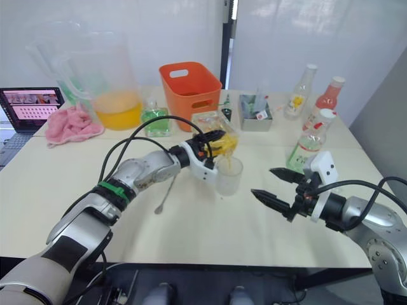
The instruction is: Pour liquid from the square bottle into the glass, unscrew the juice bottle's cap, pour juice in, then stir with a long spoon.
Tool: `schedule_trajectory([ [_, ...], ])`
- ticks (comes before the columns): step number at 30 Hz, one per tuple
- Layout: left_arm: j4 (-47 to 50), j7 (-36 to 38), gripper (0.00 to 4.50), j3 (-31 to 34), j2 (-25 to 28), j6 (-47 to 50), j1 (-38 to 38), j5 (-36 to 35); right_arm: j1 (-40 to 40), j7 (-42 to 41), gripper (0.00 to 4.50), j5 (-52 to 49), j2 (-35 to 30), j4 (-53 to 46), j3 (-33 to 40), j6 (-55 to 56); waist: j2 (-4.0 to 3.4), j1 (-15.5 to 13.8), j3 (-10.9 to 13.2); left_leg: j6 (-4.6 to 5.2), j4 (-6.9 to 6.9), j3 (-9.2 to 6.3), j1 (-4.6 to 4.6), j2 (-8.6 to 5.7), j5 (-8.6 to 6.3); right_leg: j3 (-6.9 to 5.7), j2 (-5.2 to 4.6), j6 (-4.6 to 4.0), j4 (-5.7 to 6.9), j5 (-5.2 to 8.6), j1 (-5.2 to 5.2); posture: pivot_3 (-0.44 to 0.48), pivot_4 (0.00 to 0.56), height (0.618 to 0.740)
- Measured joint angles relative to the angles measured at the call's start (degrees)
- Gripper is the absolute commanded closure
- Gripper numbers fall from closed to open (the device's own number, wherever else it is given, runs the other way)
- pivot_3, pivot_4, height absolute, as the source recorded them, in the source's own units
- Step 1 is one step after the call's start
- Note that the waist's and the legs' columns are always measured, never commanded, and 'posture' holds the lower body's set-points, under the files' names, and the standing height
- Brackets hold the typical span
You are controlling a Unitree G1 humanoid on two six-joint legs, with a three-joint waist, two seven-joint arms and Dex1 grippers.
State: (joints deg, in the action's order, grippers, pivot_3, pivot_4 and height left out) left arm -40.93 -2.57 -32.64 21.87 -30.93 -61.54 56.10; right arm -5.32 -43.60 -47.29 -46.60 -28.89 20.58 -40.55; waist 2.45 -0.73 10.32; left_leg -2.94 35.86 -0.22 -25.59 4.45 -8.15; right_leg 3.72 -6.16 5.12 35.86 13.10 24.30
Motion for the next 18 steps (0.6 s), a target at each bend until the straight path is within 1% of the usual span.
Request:
schedule_trajectory([
  [6, 0.01, -0.18, 1.70, 0.01, -0.04, 0.00, 0.00, -0.09, 0.00, -0.18, 0.05, 0.62, 0.12, 0.25, -0.05, 0.06, 0.00, -0.01, 0.00, 0.00, 0.00, 0.00, 0.00, 0.00, 0.00, 0.00, 0.00, 0.00, 0.00, 0.00, 0.00, 0.000, 0.150, 0.738],
  [9, 0.44, -0.02, 1.70, 0.16, -0.18, -0.02, 0.00, -1.74, 0.00, -0.23, 0.05, 1.21, 0.12, 0.45, -0.23, 0.07, 0.00, 0.00, 0.00, 0.00, 0.00, 0.00, 0.00, 0.00, 0.00, 0.00, 0.00, 0.00, 0.01, 0.00, 0.00, 0.000, 0.150, 0.738],
  [14, 1.73, 2.11, 1.70, 0.39, -0.47, 0.02, 0.00, -4.57, 0.00, -0.83, 0.05, 1.65, 0.11, 0.98, -0.98, 0.07, 0.00, 0.06, 0.00, 0.00, 0.00, 0.00, 0.00, 0.00, 0.00, 0.00, 0.00, -0.01, 0.02, -0.01, 0.00, 0.000, 0.150, 0.738],
  [18, 2.33, 3.50, 1.70, 0.39, -0.22, 0.47, 0.03, -5.25, 0.00, -1.19, 0.05, 2.22, 0.12, 1.28, -1.54, 0.22, 0.00, 0.07, 0.00, 0.00, 0.01, 0.00, 0.01, 0.00, 0.00, 0.00, 0.00, -0.01, 0.03, -0.01, 0.00, 0.000, 0.150, 0.738],
])
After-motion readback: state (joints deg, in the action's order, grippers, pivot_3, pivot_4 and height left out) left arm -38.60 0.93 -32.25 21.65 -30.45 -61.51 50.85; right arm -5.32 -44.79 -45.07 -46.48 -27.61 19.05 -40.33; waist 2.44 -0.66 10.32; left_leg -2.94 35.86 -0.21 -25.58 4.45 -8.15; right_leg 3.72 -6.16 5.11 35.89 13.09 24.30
